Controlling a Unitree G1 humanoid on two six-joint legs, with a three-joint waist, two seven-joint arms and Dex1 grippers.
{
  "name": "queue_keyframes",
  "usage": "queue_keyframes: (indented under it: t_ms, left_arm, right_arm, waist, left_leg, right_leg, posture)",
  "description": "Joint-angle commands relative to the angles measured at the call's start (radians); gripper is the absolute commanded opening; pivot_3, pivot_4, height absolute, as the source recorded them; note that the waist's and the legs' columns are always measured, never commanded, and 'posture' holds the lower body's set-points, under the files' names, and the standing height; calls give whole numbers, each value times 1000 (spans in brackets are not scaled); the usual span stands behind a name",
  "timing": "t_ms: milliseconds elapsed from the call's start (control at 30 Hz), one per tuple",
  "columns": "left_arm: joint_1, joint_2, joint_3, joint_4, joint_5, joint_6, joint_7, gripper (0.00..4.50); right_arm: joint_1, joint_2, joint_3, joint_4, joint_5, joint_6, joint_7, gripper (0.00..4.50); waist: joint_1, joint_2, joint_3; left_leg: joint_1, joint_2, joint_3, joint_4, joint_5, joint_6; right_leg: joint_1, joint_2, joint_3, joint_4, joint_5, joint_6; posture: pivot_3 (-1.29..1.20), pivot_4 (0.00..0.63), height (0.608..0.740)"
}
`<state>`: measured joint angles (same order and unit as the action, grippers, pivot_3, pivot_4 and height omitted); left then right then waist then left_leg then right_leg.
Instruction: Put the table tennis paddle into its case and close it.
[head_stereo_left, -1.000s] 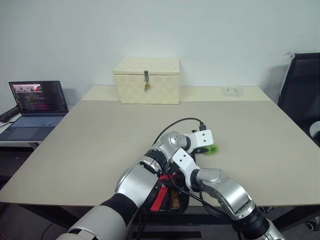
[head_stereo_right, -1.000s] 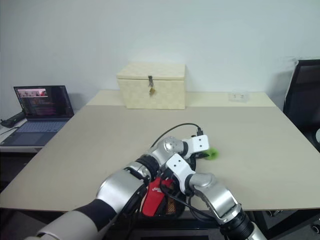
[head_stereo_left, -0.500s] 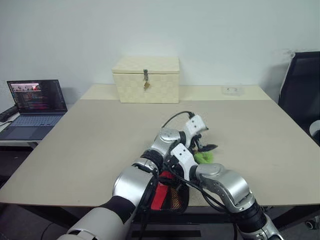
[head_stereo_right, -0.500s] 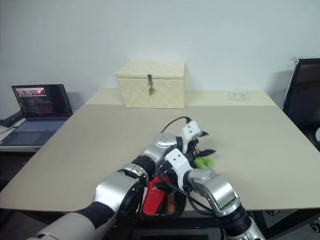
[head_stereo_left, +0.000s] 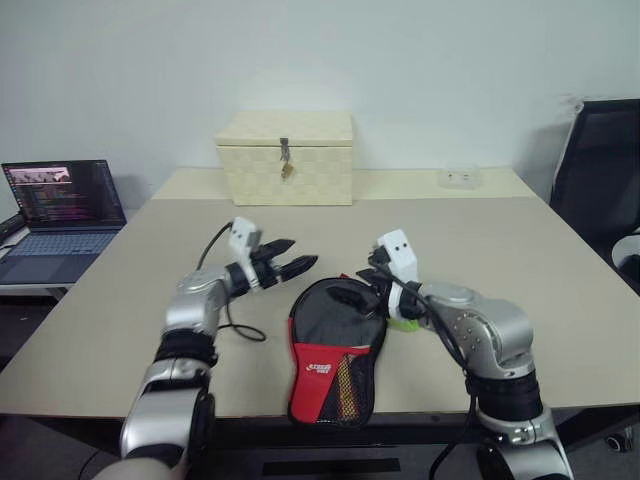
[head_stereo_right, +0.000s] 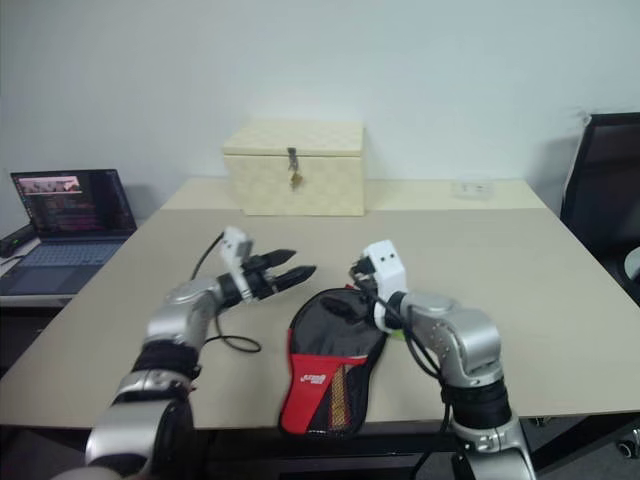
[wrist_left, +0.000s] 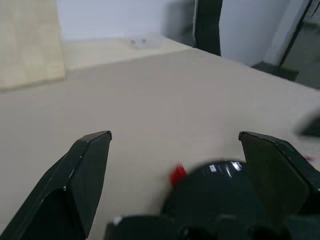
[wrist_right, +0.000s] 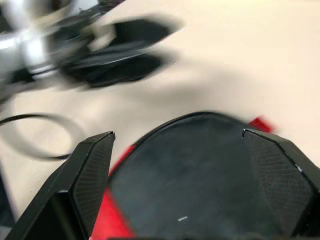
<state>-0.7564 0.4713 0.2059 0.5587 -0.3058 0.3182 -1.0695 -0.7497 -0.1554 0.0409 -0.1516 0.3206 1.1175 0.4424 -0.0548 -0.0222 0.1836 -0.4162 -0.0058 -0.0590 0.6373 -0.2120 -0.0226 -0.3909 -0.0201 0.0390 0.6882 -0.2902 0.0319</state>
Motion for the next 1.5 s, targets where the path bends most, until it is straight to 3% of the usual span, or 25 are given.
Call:
queue_keyframes:
  t_ms: [33,400,533,667,1000,1500]
  left_arm:
    - [70,43,5,-210,-69,106,-7,4443]
    - [243,106,-24,-533,-188,265,-13,4443]
    - [268,148,-38,-593,-216,287,-46,4443]
    - [269,194,-50,-597,-217,287,-62,4500]
    - [259,216,-58,-601,-226,286,-53,4500]
    - [270,211,-68,-618,-224,285,-35,4500]
  right_arm:
    - [-66,-34,47,167,-57,-161,31,4500]
    - [-325,-15,109,935,-210,-588,117,4500]
    - [-385,-9,104,1109,-240,-662,153,4500]
    - [-416,-2,97,1201,-254,-693,179,3630]
    - [-422,12,125,1204,-308,-756,271,157]
    - [-505,36,83,1296,-356,-899,165,19]
  waist:
    - [5,0,0]
    - [2,0,1]
    - [-1,0,1]
    - [-2,1,1]
    - [-2,1,1]
    - [-5,1,1]
  left_leg:
    - [0,0,0,0,0,0]
    - [1,0,1,-2,0,0]
    - [1,0,2,-5,0,0]
    - [2,1,2,-7,0,0]
    - [2,0,2,-7,0,0]
    - [2,1,3,-8,1,-1]
  right_leg:
    - [0,0,0,0,0,0]
    - [0,0,0,-1,0,0]
    - [0,0,1,-4,0,0]
    - [0,0,1,-6,0,-1]
    - [1,0,1,-6,0,-1]
    - [0,0,2,-6,1,-1]
  posture:
    - [0,150,740]
    - [0,150,740]
    - [0,150,740]
    - [0,150,740]
    - [0,150,740]
    - [0,150,740]
